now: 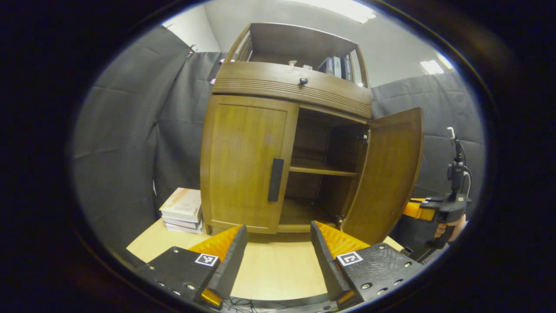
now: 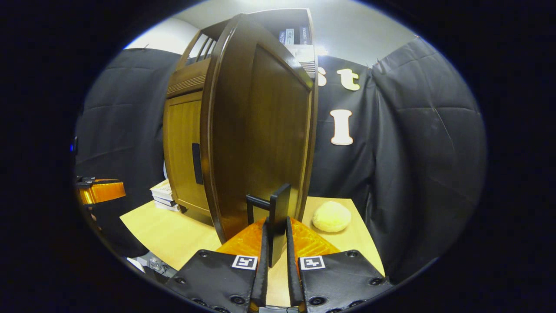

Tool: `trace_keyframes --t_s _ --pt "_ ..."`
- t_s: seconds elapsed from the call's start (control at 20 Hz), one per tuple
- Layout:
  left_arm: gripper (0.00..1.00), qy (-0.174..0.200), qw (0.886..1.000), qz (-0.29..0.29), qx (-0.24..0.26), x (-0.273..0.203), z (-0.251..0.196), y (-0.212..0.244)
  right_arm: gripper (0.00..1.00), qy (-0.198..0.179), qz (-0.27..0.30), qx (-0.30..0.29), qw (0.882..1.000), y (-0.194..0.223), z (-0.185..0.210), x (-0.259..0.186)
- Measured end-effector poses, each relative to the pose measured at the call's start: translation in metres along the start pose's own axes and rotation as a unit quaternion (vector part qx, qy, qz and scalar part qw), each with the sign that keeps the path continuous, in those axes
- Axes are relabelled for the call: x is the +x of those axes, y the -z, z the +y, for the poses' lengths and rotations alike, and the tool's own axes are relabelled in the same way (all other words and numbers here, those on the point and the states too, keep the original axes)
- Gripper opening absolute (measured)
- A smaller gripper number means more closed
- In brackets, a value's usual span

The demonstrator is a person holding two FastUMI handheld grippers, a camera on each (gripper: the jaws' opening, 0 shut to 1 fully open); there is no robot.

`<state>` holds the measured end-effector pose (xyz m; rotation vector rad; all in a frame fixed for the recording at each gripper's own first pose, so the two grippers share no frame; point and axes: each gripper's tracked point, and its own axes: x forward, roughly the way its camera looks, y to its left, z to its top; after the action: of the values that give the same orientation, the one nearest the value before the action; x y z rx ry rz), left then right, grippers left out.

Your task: Open the right door of the double-door shoe cabinet with the right hand, and open the left door with the left hand.

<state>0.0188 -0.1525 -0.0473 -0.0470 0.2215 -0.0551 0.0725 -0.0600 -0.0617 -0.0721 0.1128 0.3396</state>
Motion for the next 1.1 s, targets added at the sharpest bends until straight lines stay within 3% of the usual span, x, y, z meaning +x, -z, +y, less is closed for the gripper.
trace_keyframes --t_s 0.3,0.45,0.5,0.55,0.65,0.75,0.95,1.1 --pt "0.83 -0.055 0.998 -0.002 -0.006 0.001 -0.026 -0.001 0.2 -0.042 -0.025 0.004 0.999 -0.003 -0.036 0.004" --pt "0.83 -0.088 0.996 -0.005 -0.02 -0.002 -0.022 -0.004 0.1 -0.052 -0.03 0.03 0.998 -0.003 -0.058 0.006" --pt "0.83 -0.093 0.995 -0.005 -0.023 -0.003 -0.021 -0.006 0.16 -0.054 -0.03 0.041 0.997 -0.003 -0.062 0.004" --pt "0.83 -0.094 0.995 -0.009 -0.022 -0.002 -0.02 -0.012 0.08 -0.053 -0.03 0.048 0.997 -0.001 -0.066 0.006" --pt "0.83 -0.101 0.995 -0.012 -0.009 0.002 -0.012 -0.021 0.08 -0.058 -0.032 0.048 0.997 -0.001 -0.066 0.007" --pt "0.83 -0.099 0.995 -0.019 0.001 0.009 -0.005 -0.03 0.19 -0.053 -0.031 0.049 0.997 0.0 -0.069 0.006" --pt "0.83 -0.081 0.996 -0.027 0.003 0.026 0.011 -0.04 0.19 -0.022 -0.017 0.047 0.998 0.002 -0.076 0.006" --pt "0.83 -0.074 0.996 -0.035 0.019 0.041 0.034 -0.052 0.2 0.013 0.006 0.079 0.997 0.003 -0.079 -0.004"
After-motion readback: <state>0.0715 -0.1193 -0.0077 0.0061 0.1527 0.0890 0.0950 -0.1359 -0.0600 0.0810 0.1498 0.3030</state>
